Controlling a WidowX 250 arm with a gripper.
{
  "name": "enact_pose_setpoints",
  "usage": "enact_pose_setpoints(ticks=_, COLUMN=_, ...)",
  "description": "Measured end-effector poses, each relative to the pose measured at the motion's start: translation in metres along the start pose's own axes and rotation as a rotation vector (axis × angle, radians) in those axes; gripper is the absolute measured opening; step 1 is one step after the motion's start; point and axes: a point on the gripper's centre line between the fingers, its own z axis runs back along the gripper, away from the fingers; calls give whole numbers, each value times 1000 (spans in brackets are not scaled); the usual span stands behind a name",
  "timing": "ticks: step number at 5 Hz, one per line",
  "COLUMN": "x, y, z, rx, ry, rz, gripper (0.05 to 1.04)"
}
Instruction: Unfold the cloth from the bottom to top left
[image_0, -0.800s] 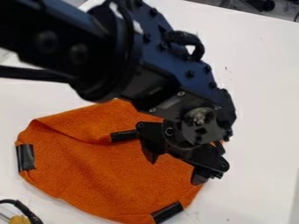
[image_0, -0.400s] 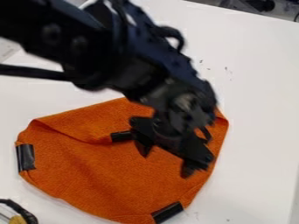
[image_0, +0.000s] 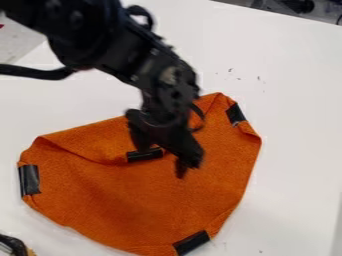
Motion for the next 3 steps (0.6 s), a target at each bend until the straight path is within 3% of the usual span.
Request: enact_pose_setpoints(ticks=3, x=3, y=30, z=-35, rx=-58, ry=15, rz=-29, gripper=1001)
